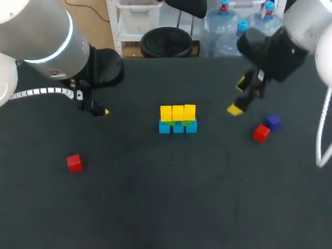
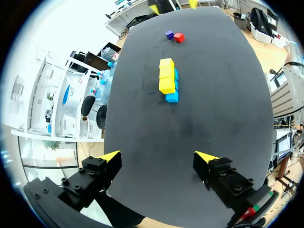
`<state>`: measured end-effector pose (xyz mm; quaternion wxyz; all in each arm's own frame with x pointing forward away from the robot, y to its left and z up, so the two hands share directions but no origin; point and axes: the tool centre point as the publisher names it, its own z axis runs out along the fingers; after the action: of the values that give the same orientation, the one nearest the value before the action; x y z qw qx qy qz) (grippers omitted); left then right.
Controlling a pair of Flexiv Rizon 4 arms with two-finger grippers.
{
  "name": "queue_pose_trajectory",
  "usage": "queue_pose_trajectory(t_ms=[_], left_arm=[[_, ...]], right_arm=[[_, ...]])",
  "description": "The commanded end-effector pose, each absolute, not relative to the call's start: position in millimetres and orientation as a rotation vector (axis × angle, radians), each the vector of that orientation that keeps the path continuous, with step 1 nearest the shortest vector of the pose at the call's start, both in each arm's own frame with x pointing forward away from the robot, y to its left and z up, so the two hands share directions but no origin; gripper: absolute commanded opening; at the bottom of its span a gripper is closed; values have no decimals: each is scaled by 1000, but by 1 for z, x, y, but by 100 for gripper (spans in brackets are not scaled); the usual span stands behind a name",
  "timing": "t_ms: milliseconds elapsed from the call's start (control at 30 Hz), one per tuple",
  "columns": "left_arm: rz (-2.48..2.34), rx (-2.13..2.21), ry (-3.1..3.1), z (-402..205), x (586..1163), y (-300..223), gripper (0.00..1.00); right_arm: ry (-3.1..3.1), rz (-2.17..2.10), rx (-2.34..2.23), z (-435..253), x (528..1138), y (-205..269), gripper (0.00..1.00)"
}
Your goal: Place the blue cubes, place green cubes on the blue cubes, place the yellow cubes on the green cubes, then place the red cubes on the yellow cubes, and place purple cube on the red cubes.
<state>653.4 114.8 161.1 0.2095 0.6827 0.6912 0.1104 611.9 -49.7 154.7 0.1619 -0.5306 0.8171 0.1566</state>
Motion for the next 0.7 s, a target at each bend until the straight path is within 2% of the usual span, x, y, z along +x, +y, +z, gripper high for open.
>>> queue_pose_trajectory(t_ms=[33, 400, 700], left_arm=[[311, 1897, 1926, 161, 654, 114, 100], [311, 1897, 1926, 161, 654, 114, 100], [311, 1897, 1926, 161, 654, 114, 100]], right_arm=[[2338, 195, -1403, 148, 604, -53, 100], [2333, 245, -1248, 134, 601, -87, 100], [2318, 261, -1229, 138, 600, -88, 100]])
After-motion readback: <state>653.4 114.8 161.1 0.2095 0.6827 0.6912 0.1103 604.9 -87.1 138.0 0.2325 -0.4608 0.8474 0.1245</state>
